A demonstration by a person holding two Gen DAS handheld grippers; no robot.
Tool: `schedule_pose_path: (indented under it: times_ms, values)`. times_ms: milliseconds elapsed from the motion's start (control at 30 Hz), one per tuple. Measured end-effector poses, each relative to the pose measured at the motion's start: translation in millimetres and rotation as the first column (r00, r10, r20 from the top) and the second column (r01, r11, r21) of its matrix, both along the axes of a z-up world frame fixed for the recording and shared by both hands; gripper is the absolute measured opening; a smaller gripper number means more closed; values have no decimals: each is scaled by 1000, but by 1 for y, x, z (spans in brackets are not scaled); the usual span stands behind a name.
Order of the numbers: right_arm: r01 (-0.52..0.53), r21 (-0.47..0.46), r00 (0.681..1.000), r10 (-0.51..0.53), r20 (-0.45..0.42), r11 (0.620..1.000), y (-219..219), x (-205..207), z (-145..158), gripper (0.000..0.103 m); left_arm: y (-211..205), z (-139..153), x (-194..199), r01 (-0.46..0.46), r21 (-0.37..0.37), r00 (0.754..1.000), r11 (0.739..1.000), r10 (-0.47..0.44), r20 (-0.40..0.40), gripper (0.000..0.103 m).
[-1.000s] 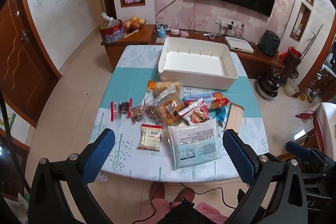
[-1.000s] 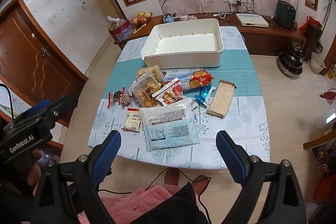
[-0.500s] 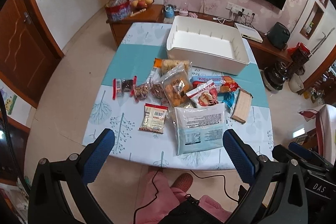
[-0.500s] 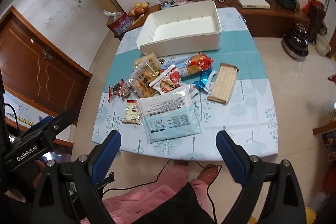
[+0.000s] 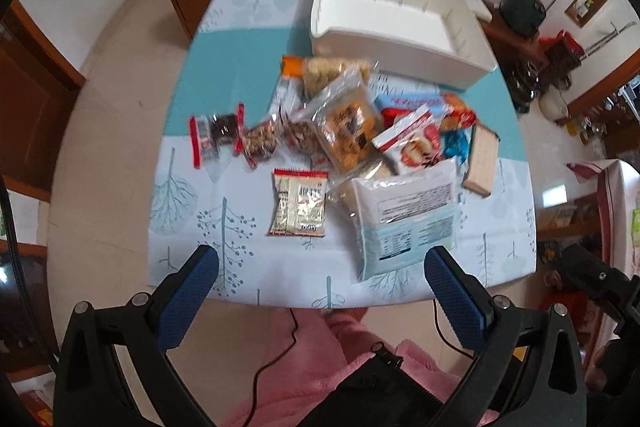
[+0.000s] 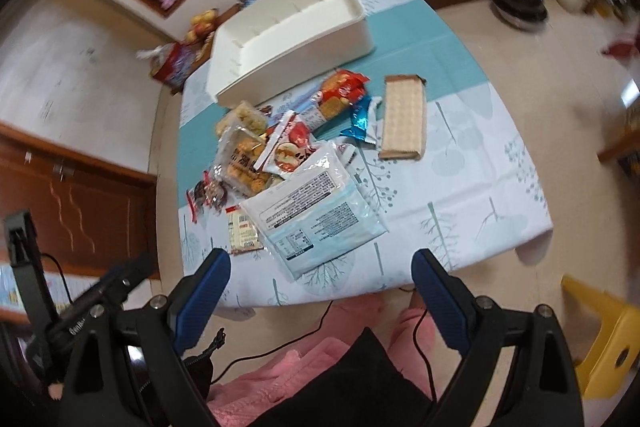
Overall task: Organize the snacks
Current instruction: 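Lower left tool to cream-red snack packet while right tool lowers to white-blue bag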
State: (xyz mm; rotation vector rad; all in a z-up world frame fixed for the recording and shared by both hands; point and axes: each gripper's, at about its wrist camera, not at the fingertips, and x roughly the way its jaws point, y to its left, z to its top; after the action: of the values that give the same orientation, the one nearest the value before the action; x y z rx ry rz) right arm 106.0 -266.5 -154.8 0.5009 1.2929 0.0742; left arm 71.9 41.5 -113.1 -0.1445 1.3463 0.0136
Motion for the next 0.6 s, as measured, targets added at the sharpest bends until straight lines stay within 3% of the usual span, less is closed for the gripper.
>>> schedule_pose_path:
  times_ms: [133,367,600]
  values:
    - [86,22,995,-85,-58,996,3,8,-12,93,15,-30,18,20,-30,995,999,-23,-95,102]
    - [252,53,953,-239,-185,966,5,20,-41,93,27,-85,41,61,-51,968,997,-72,-241,100]
    - [459,116,849,-395,-352,881,5,23,-85,93,26,-133,60,133,-71,938,989,-149,-314,100]
